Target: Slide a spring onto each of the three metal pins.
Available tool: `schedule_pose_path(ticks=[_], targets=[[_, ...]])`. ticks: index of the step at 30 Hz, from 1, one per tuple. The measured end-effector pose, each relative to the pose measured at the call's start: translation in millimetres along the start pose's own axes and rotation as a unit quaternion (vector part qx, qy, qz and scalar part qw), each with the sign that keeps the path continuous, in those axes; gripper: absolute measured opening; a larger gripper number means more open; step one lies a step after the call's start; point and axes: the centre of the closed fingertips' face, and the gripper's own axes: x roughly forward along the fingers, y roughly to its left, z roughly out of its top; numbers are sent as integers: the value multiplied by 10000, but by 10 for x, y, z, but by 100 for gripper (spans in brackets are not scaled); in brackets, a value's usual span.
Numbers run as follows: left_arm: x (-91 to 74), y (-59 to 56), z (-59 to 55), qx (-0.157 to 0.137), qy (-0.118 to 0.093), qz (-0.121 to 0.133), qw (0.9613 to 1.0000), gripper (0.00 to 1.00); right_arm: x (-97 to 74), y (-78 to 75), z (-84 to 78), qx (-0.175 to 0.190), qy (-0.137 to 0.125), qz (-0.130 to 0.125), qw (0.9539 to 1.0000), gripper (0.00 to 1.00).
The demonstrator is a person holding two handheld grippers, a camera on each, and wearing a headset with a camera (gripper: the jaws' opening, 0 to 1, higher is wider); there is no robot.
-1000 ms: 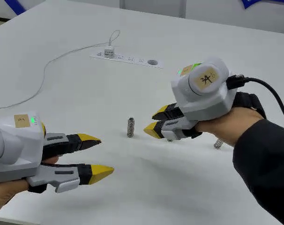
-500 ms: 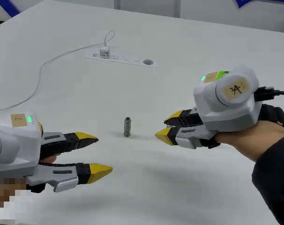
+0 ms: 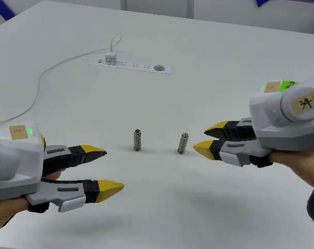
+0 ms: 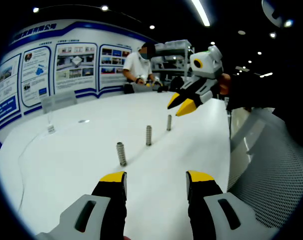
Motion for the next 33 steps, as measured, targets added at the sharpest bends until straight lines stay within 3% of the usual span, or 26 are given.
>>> schedule_pose_path(ticks=[19,33], targets=[[-5,-6,-4,-25,38,19,10000,51,-389,-322,-329,231,-185,-518,9982,32],[8,-28,-41,-61,84,10,9999,52,-489,-423,-677,392,-108,-641,9971,40]])
